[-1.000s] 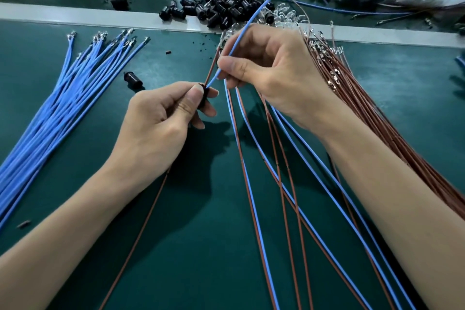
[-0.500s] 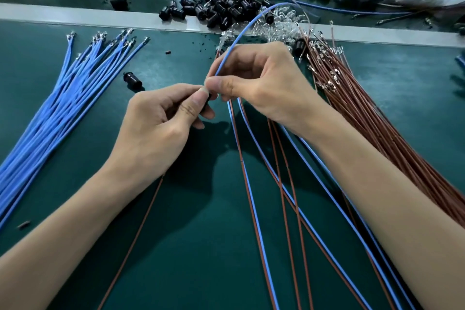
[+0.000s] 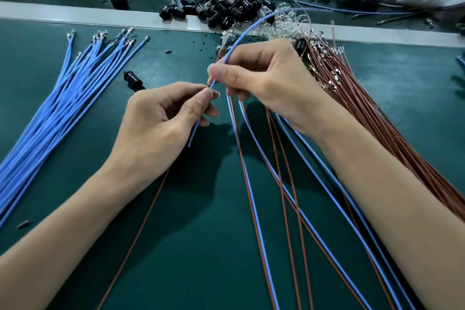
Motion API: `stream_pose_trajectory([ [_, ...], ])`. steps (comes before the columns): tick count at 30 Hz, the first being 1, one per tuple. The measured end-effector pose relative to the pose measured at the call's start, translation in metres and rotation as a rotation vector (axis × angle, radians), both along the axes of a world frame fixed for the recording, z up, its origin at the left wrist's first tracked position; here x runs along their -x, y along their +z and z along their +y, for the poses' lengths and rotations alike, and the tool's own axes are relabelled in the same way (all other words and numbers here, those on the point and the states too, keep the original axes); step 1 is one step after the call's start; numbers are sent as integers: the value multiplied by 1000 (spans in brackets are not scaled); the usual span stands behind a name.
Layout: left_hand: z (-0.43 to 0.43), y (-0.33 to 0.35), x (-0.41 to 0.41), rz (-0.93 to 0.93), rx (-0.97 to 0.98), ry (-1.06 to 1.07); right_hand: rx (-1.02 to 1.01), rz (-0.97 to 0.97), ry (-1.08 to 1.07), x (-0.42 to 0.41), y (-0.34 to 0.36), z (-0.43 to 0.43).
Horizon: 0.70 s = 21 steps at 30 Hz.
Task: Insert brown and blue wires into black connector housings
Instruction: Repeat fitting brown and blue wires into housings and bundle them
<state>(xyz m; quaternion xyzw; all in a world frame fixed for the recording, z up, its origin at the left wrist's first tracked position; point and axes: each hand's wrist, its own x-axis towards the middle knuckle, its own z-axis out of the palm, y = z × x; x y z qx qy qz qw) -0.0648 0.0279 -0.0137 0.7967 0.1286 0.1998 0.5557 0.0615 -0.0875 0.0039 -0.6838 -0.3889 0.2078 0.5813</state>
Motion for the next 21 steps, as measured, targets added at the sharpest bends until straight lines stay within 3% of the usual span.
stream_pose_trajectory([
  [5, -1, 1, 0, 9, 7, 25, -292, 321, -75, 1, 4, 1],
  [7, -1, 0, 0, 13, -13, 25, -290, 240, -58, 1, 3, 0],
  [11, -2, -1, 1, 22, -51, 49, -69, -40, 1, -1, 4, -3],
  [17, -4, 2, 2, 26, -111, 65, -307, 263, -115, -7, 11, -7],
  [21, -4, 4, 3, 29, -120, 48, -64, 56, 10, -5, 8, -4],
])
